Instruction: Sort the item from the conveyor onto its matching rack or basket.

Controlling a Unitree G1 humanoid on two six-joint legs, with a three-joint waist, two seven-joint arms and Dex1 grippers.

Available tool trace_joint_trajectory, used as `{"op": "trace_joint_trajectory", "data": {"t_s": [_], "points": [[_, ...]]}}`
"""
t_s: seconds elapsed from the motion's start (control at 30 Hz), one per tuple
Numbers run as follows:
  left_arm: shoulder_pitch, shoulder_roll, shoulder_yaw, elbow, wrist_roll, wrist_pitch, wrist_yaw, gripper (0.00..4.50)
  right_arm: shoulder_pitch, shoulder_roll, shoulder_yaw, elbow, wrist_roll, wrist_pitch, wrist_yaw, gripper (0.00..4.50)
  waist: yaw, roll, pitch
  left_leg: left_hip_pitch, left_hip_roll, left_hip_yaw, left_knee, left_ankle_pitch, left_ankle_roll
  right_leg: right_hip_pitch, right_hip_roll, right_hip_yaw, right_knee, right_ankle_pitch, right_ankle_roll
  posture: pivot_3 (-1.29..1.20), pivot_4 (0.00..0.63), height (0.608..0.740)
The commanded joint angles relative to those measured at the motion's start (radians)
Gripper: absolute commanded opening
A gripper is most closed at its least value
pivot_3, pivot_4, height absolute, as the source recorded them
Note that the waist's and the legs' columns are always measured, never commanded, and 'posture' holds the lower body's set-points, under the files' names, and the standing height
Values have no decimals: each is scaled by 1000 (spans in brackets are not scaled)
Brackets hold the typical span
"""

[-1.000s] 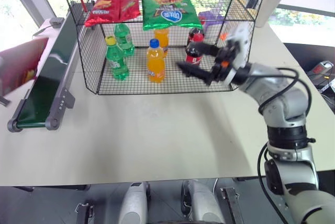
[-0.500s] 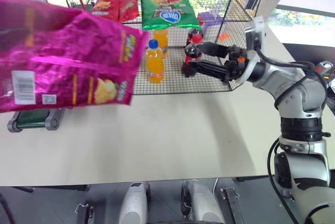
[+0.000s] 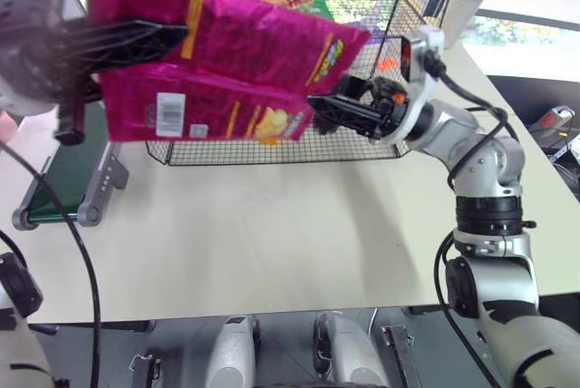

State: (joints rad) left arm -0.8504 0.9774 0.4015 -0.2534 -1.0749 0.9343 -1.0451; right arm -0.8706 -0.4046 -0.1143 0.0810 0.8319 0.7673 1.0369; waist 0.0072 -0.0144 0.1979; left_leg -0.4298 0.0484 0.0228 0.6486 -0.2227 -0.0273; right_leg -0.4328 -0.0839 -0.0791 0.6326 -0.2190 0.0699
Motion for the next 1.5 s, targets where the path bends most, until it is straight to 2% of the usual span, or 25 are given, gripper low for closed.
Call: {"op": "trace_joint_trajectory", "data": {"t_s": [0.03,0.1,0.2,0.27,0.4,0.43,0.47,0.57,0.63,0.7,0.77,0.93,1.03,1.1,1.23,1.33,1.43,1.5], "points": [[-40,-15,-23,15,11,-60,-18,30,-30,31,1,-47,41,5,7,4500,1,0,0,0,0,0,0,0,0,0,0,0,0,0,0,0,150,740],[-44,-25,-42,21,19,-76,-19,30,-32,44,0,-56,53,13,6,4500,2,0,0,0,0,0,0,0,0,0,0,0,0,0,0,0,150,740],[-36,-36,-62,31,40,-94,-22,0,-20,49,-1,-87,74,30,6,3757,4,0,0,0,0,0,0,0,0,0,0,0,0,0,0,0,150,740],[-38,-43,-71,36,43,-99,-15,0,-11,48,4,-104,73,30,5,2816,3,0,0,0,0,0,0,0,0,0,0,0,0,0,0,0,150,740],[-36,-51,-80,36,51,-98,-1,0,-1,46,3,-125,75,30,-4,630,3,0,0,0,0,0,0,0,0,0,0,0,0,0,0,0,150,740],[-32,-50,-78,37,53,-98,2,0,2,44,4,-131,75,30,-4,229,3,0,0,0,0,0,0,0,0,0,0,0,0,0,0,0,150,740],[-29,-50,-77,40,55,-97,9,0,3,40,4,-136,74,32,-5,55,3,0,0,0,0,0,0,0,0,0,0,0,0,0,0,0,150,740],[-9,-49,-79,44,60,-89,18,0,1,26,-2,-145,78,45,-19,55,3,0,0,0,0,0,0,0,0,0,0,1,0,0,0,0,150,740],[12,-36,-77,47,50,-62,16,579,3,14,-10,-157,84,55,-28,0,3,0,0,0,0,0,0,0,0,0,0,1,0,0,0,0,150,740],[36,-33,-55,50,37,-52,20,1300,8,3,-18,-173,85,59,-40,0,3,0,0,0,0,0,0,0,0,0,0,1,0,0,0,0,150,740],[67,-31,-28,59,26,-41,27,2357,15,-11,-25,-192,83,57,-55,0,3,0,0,0,0,0,0,0,0,0,0,1,0,0,0,0,150,740],[154,-18,-6,78,50,-38,46,4452,58,-73,-59,-271,73,54,-114,0,5,0,0,0,0,0,0,0,0,0,0,1,0,0,0,0,150,740],[164,-32,-16,123,155,-101,138,4452,97,-158,-127,-336,66,53,-172,0,8,0,0,0,0,0,0,0,0,0,0,1,-1,0,0,0,150,740],[214,-37,-27,104,197,-123,159,4452,126,-257,-212,-364,48,49,-209,0,7,0,0,0,0,1,0,0,0,0,0,1,-1,0,0,0,150,740],[256,-125,-45,23,206,-130,265,4452,174,-421,-329,-386,11,20,-250,0,10,0,0,0,0,2,-1,0,0,0,-1,1,-3,0,0,0,150,740],[261,-211,-94,-49,271,-153,391,4452,168,-475,-379,-353,-78,-69,-322,0,5,0,0,1,0,2,-1,0,0,1,-1,1,-3,0,0,0,150,740],[267,-273,-196,-79,402,-232,456,4452,108,-435,-317,-307,-243,-223,-457,0,0,0,0,5,0,4,-1,0,0,2,0,6,-2,0,0,0,150,740],[268,-309,-232,-80,435,-260,469,4452,95,-429,-196,-264,-420,-358,-503,0,-2,0,0,5,1,5,-1,0,0,2,2,8,-2,0,-1,0,150,740]]}}
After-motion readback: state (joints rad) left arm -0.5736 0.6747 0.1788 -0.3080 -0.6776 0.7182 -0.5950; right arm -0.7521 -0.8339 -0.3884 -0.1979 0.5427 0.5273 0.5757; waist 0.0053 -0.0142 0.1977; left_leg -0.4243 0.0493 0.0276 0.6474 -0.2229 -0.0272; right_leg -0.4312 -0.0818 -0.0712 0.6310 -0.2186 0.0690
